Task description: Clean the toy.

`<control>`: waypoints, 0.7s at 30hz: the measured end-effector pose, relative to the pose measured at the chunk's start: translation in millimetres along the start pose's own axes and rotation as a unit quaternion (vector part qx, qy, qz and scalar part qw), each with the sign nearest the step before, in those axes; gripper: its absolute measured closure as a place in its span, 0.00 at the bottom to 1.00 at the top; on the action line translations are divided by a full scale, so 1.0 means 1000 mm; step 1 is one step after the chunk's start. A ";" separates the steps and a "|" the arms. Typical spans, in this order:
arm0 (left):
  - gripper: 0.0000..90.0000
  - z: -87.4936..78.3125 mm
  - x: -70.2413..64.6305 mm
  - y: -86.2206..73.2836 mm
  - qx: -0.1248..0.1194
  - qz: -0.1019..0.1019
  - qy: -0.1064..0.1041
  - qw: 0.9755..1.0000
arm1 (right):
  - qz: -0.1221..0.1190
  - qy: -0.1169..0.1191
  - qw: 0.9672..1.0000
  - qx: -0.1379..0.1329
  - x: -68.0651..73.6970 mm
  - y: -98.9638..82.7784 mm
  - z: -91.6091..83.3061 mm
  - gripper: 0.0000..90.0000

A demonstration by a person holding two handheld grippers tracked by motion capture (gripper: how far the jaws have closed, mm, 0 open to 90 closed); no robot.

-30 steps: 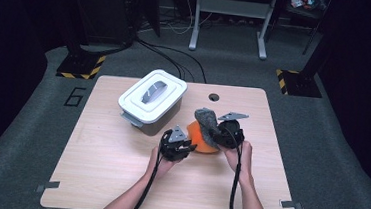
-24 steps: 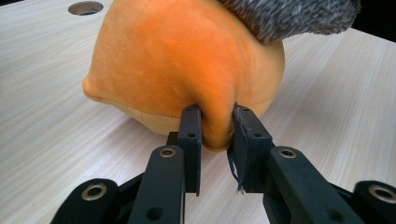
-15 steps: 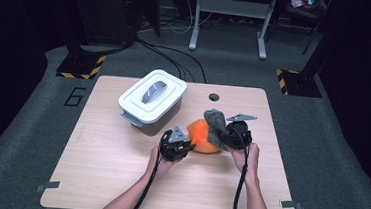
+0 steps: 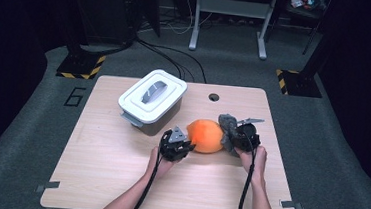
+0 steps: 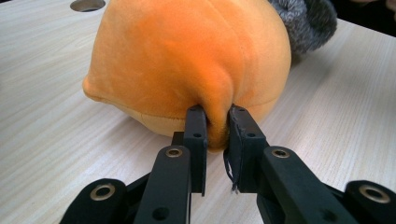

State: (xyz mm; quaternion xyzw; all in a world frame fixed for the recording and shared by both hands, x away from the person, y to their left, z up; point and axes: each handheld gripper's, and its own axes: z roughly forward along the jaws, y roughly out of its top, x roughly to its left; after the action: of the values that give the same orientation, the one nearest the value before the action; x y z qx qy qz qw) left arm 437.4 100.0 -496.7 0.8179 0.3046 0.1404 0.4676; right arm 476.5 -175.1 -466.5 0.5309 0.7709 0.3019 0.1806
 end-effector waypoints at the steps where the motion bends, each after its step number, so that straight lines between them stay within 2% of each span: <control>1: 0.88 0.000 0.000 0.000 -0.003 -0.001 0.004 1.000 | 0.000 -0.002 1.000 0.004 -0.002 -0.002 0.003 0.82; 5: 0.88 0.000 0.001 -0.001 -0.003 -0.002 0.004 1.000 | -0.004 0.001 1.000 0.026 -0.004 -0.008 0.015 0.82; 7: 0.88 0.000 0.001 -0.001 -0.006 -0.004 0.005 1.000 | 0.010 0.001 0.999 0.038 -0.003 -0.009 0.016 0.82; 8: 0.88 0.000 0.001 -0.001 -0.006 -0.005 0.005 1.000 | -0.001 0.002 1.000 0.031 -0.005 -0.010 0.016 0.82; 11: 0.88 -0.001 0.001 -0.001 -0.005 -0.005 0.007 1.000 | -0.003 0.004 1.000 0.017 -0.008 -0.009 0.008 0.83; 12: 0.88 -0.002 0.001 0.000 -0.003 -0.009 0.004 1.000 | -0.003 0.004 1.000 0.008 -0.008 -0.009 0.003 0.83; 14: 0.88 -0.002 0.000 0.000 -0.002 -0.001 0.006 1.000 | -0.001 0.012 1.000 -0.009 -0.009 -0.007 -0.010 0.83; 17: 0.88 -0.001 0.000 0.000 -0.005 -0.002 0.006 1.000 | -0.006 0.021 0.999 -0.036 -0.007 -0.002 -0.030 0.83; 21: 0.88 0.001 -0.002 0.000 -0.006 -0.002 0.004 1.000 | -0.032 0.048 0.996 -0.061 0.002 0.007 -0.052 0.83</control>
State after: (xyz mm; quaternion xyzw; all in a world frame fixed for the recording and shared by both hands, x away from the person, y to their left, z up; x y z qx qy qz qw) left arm 436.8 98.1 -497.4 0.8140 0.3068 0.1445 0.4716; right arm 449.2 -185.6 -422.8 0.4789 0.7756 0.3674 0.1848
